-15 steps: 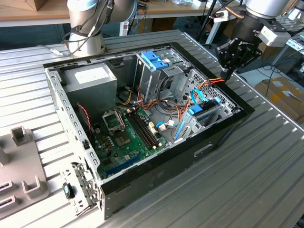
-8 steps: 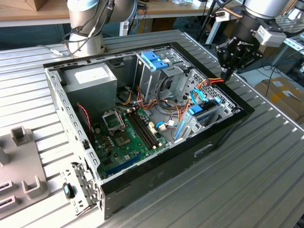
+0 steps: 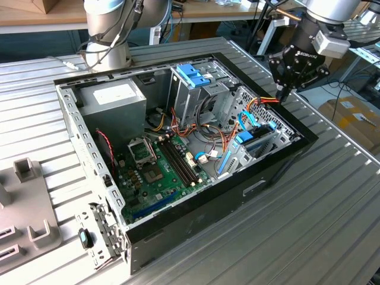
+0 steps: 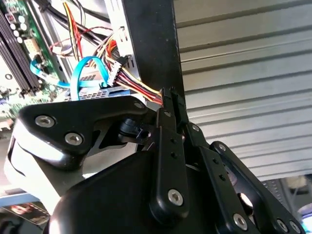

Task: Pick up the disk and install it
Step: 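Insert the second disk wire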

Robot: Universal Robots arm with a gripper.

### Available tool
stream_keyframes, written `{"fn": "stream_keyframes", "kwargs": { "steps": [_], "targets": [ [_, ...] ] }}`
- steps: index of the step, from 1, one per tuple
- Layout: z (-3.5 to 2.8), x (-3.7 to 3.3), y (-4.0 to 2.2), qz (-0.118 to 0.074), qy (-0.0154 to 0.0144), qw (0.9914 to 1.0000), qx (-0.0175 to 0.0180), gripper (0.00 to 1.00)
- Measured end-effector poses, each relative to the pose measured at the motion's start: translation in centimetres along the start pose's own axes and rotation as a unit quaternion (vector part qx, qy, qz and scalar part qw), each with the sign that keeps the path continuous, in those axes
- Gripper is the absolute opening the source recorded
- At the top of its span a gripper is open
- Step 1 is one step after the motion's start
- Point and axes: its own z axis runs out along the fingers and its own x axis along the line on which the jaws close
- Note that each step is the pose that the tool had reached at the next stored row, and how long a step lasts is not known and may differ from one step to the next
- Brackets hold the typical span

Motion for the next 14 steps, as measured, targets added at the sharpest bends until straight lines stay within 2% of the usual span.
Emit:
{"fn": "stream_keyframes", "kwargs": {
  "steps": [2,6,7,12,14],
  "targets": [
    [0.02,0.00,0.00,0.027,-0.0002,0.99962,-0.0016,0.16],
    [0.03,0.00,0.00,0.057,-0.0004,0.99838,-0.0033,0.16],
    [0.04,-0.02,0.01,0.061,-0.0004,0.99812,-0.0035,0.16],
    [0.03,-0.03,0.02,0.062,-0.0004,0.99809,-0.0036,0.16],
    [0.03,-0.04,0.03,0.067,-0.0004,0.99778,-0.0039,0.16]
  ]
}}
